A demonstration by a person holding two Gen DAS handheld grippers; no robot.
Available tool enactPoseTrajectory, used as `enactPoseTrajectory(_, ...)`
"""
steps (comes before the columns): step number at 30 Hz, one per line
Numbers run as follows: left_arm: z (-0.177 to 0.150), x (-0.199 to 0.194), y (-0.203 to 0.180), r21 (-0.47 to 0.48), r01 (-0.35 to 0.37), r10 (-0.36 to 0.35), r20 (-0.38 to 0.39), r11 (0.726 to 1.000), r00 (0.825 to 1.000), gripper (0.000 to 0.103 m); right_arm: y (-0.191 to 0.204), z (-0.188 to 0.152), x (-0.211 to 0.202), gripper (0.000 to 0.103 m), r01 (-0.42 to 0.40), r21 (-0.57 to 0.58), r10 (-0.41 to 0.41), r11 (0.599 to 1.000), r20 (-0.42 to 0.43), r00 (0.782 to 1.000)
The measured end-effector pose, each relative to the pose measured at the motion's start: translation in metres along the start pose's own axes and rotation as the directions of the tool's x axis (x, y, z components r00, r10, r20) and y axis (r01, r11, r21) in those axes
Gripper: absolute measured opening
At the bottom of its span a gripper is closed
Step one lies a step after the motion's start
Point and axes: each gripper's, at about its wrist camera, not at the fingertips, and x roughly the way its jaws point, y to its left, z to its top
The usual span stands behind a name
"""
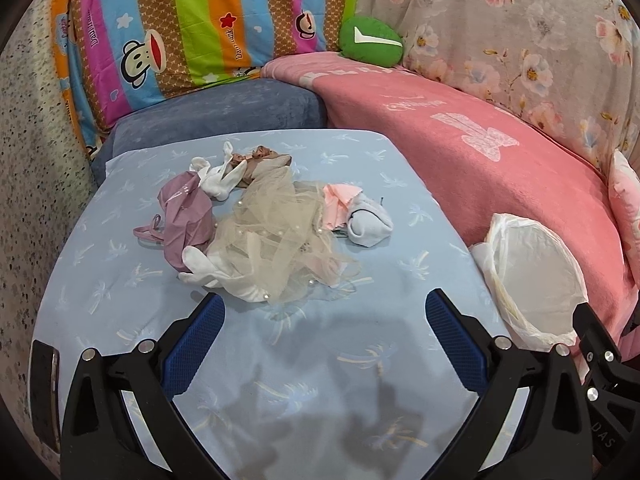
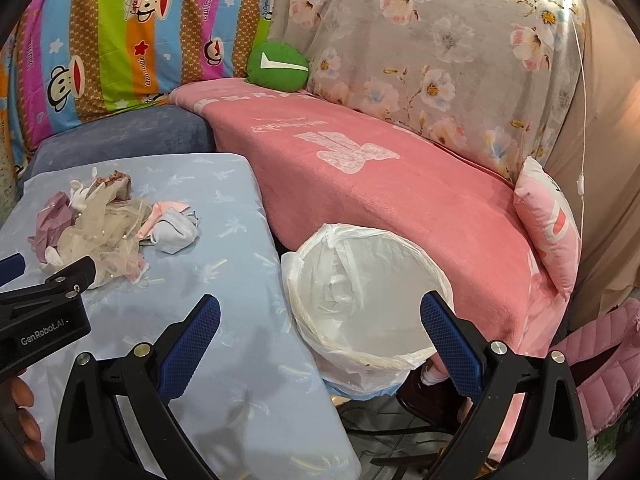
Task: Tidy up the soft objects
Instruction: 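Close the left gripper on the pink cloth and tulle bundle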
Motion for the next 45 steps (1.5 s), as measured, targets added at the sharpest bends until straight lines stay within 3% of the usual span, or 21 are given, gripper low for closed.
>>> enactPoseTrajectory(6,0.006,0.011,0.027,-0.023,-0.017,0.017,-0.013,1.0,1.0,0.096,0.027,0.011,0.011,0.097,-0.048,-0.025,0.048,0.999,0.001,0.999)
enactPoseTrajectory(17,0.024,0.04,0.104,-0.148,-0.119,0.116,-0.025,0.982,0.993,0.096,0.087,0.036,0.029,0.097,-0.162,-0.059,0.163,0.985,-0.002,0.987)
enactPoseTrajectory(23,0.03,0.061,0.13,-0.189,-0.104,0.096,-0.049,0.977,0.994,0.096,0.127,0.045,0.044,0.097,-0.234,-0.084,0.233,0.969,-0.018,0.972)
enactPoseTrajectory(30,0.033,0.081,0.149,-0.217,-0.024,0.014,-0.051,0.976,0.999,0.094,0.165,0.05,0.067,0.095,-0.309,-0.083,0.305,0.948,-0.052,0.951)
enactPoseTrajectory(35,0.036,0.09,0.155,-0.229,0.021,-0.035,-0.058,0.973,0.998,0.083,0.186,0.048,0.083,0.082,-0.37,-0.057,0.364,0.927,-0.1,0.926)
enactPoseTrajectory(38,0.038,0.097,0.156,-0.232,0.057,-0.075,-0.073,0.971,0.994,0.064,0.197,0.042,0.095,0.069,-0.415,-0.039,0.406,0.909,-0.145,0.902)
enactPoseTrajectory(41,0.037,0.103,0.156,-0.231,0.087,-0.109,-0.086,0.969,0.99,0.043,0.207,0.036,0.105,0.051,-0.461,-0.026,0.448,0.887,-0.187,0.874)
enactPoseTrajectory(43,0.037,0.105,0.156,-0.231,0.108,-0.133,-0.094,0.967,0.987,0.026,0.212,0.032,0.109,0.03,-0.491,-0.018,0.477,0.871,-0.207,0.854)
enactPoseTrajectory(44,0.036,0.104,0.155,-0.228,0.113,-0.138,-0.095,0.967,0.986,0.022,0.214,0.03,0.111,0.025,-0.501,-0.016,0.486,0.865,-0.219,0.846)
enactPoseTrajectory(45,0.036,0.104,0.154,-0.226,0.114,-0.138,-0.094,0.968,0.986,0.017,0.215,0.029,0.111,0.012,-0.508,-0.014,0.492,0.861,-0.224,0.841)
